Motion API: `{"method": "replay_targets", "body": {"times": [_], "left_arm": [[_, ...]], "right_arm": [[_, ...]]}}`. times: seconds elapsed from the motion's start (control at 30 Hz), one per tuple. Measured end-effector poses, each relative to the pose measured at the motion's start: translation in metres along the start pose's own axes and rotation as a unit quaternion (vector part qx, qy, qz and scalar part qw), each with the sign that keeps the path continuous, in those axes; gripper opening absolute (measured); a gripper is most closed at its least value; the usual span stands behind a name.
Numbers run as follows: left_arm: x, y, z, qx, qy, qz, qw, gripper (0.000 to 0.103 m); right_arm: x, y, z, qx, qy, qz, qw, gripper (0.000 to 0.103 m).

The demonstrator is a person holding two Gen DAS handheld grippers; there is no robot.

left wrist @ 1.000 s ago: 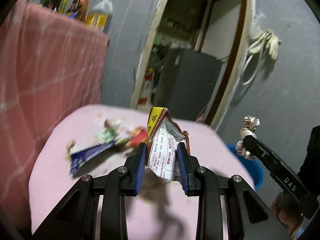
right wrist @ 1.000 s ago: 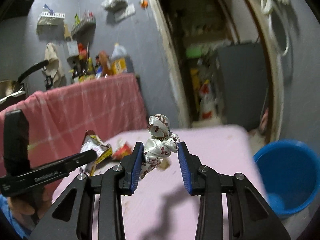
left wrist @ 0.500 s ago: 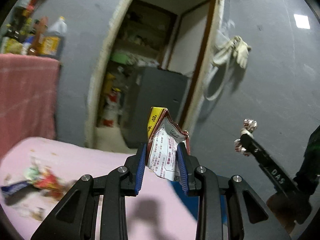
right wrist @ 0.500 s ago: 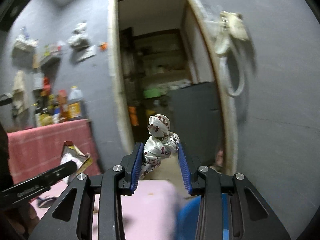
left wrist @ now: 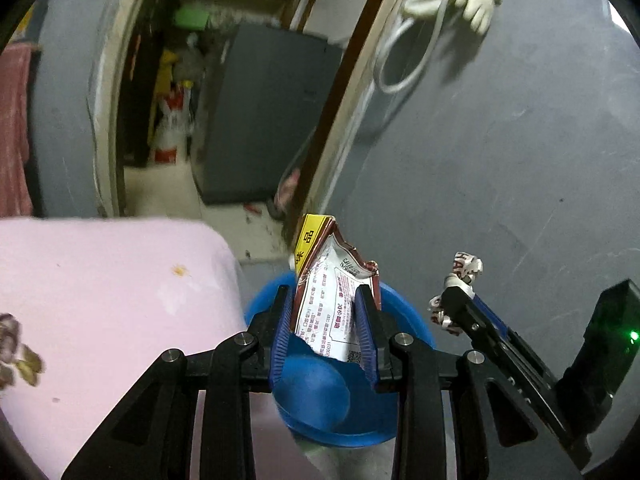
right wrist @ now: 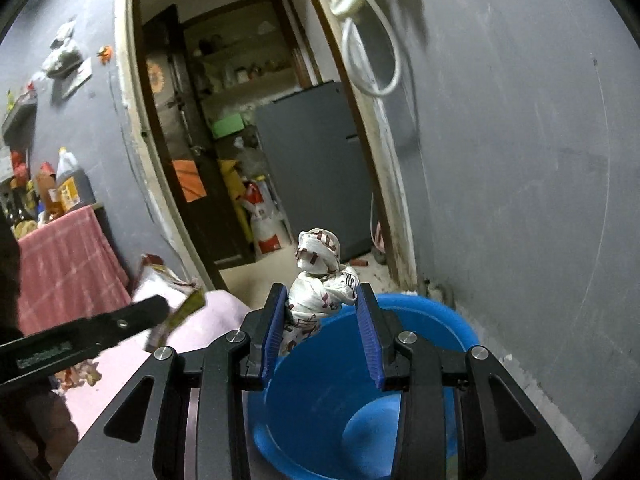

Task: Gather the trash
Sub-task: 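Carry both held wrappers to the blue basin and open both tools, then move both tools back over the table toward the blue snack wrapper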

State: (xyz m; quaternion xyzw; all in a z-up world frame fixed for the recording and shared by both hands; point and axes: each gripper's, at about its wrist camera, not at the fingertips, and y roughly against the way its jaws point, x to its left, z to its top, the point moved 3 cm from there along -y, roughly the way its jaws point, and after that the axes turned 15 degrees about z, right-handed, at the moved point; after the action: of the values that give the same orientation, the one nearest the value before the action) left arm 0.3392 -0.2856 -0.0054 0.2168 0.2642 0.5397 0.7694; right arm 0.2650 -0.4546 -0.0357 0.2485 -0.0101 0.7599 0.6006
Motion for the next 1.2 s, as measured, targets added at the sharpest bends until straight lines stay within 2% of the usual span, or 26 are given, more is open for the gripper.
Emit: {"method": "replay_targets", "body": {"times": [0.07,0.17,0.27,0.33,0.5,0.6,0.7,0.77,0.83,0.9,0.97,1.1,1.13,1.2], "left_arm": [[-0.001,-0.017,-0.002,0.029,-0.003,-0.017,0.9994,0.027],[-0.002,-0.032,-0.005,0.051,0.001,-0.026,0.9984,0.029],[0.002,-0.039,-0.005,0.060,0.003,-0.025,0.9979,0.032],[0.004,-0.038,-0.005,0.065,0.014,-0.028,0.9974,0.040],[0.017,-0.024,-0.002,0.057,0.036,-0.023,0.9975,0.042],[0.025,-0.005,0.002,0.040,0.042,-0.011,0.9983,0.060],[0.035,0.017,0.007,0.013,0.048,-0.005,0.9987,0.063],[0.042,0.037,0.012,-0.012,0.049,0.013,0.9986,0.075],[0.052,0.055,0.014,-0.038,0.051,0.022,0.9977,0.090],[0.066,0.078,0.017,-0.073,0.055,0.043,0.9949,0.098],[0.078,0.096,0.018,-0.099,0.057,0.060,0.9917,0.099],[0.105,0.130,0.018,-0.135,0.061,0.097,0.9841,0.100],[0.112,0.139,0.016,-0.143,0.060,0.107,0.9821,0.100],[0.125,0.152,0.012,-0.155,0.060,0.126,0.9779,0.100]], "right_arm": [[-0.007,-0.003,-0.004,0.011,-0.019,0.003,1.000,0.035],[-0.014,-0.008,-0.009,0.025,-0.036,0.006,0.999,0.035],[-0.018,-0.012,-0.008,0.030,-0.048,0.002,0.998,0.038],[-0.020,-0.012,-0.009,0.031,-0.058,0.003,0.998,0.041],[-0.016,-0.010,-0.007,0.029,-0.057,0.010,0.998,0.045],[-0.009,-0.009,-0.003,0.023,-0.050,0.014,0.998,0.047],[0.003,-0.002,0.005,0.006,-0.029,0.016,0.999,0.054],[0.012,0.003,0.010,-0.007,-0.017,0.021,1.000,0.067],[0.024,0.008,0.016,-0.019,-0.006,0.022,1.000,0.072],[0.038,0.012,0.021,-0.023,0.009,0.030,0.999,0.075],[0.052,0.015,0.025,-0.027,0.022,0.042,0.998,0.084],[0.092,0.020,0.033,-0.041,0.055,0.078,0.995,0.096],[0.101,0.021,0.034,-0.045,0.061,0.084,0.994,0.103],[0.123,0.026,0.036,-0.057,0.079,0.104,0.990,0.103]]}}
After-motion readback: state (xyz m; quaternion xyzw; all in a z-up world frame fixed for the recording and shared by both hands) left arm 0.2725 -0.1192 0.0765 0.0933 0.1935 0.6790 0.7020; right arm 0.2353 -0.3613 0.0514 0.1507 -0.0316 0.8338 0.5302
